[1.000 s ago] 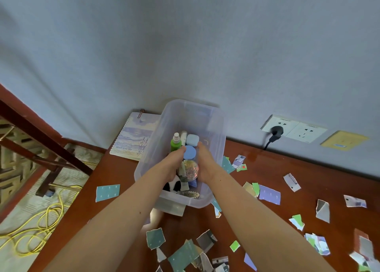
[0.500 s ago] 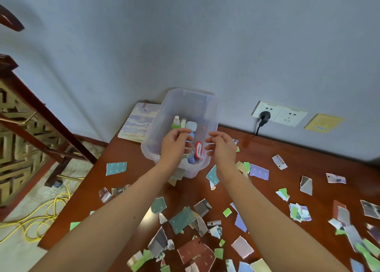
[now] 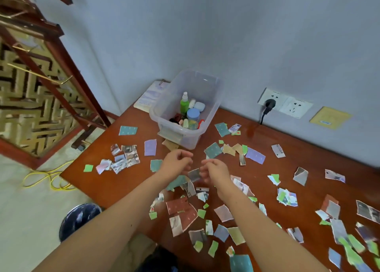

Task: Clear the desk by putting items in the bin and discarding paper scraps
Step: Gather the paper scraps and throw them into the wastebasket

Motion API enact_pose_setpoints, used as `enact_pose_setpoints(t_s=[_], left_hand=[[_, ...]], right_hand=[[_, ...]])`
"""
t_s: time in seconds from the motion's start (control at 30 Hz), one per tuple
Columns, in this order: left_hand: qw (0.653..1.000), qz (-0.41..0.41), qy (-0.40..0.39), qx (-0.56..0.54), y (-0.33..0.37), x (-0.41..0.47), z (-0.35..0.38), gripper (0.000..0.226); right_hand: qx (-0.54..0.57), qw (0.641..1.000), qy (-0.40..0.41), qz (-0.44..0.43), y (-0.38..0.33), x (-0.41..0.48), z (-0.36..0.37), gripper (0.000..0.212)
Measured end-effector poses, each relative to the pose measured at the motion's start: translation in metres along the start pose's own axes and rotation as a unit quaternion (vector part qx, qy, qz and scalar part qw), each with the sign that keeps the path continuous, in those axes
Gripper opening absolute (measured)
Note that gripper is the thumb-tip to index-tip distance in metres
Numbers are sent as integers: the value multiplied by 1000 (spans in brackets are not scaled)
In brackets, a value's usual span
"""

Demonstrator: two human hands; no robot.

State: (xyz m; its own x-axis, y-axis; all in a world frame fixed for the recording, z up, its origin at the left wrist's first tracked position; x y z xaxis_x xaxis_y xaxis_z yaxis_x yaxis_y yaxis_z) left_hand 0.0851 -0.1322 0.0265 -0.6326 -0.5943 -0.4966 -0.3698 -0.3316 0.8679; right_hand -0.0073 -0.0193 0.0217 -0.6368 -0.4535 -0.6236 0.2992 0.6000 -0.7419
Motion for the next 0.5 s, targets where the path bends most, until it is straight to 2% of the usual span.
enact_pose_setpoints(t_s=[0.2, 0.3, 0.37, 0.43, 0.5], left_hand=[[995, -39, 13, 89, -59, -34, -1, 22], [988, -65, -11, 143, -87, -43, -3, 31], [967, -66, -48, 243, -99, -50, -5, 37], [924, -59, -83, 368, -106, -59, -4, 51], [871, -41, -97, 479, -111, -66, -2, 77]], right_hand=[[-135, 989, -59, -16, 54, -10, 1, 20], [-237, 966, -92, -49, 76, -15, 1, 14], [-325, 933, -128, -88, 88, -20, 1, 9], [-421, 881, -178, -122, 96, -27, 0, 21], [-527, 813, -197, -151, 102, -33, 0, 40]])
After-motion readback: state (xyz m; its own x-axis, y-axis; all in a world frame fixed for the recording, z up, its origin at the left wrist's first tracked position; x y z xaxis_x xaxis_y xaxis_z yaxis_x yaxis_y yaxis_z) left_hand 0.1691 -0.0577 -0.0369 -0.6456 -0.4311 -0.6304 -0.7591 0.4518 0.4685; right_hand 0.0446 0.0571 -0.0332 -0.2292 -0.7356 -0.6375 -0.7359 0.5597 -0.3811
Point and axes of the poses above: each hand's wrist, its own x-axis towards the middle knuckle, its own z-axis out of the palm, y = z × x, the point moved 1 cm from there along x, towards the middle knuckle, and after that the axes turned 9 degrees about -x, right-handed, at the moved point
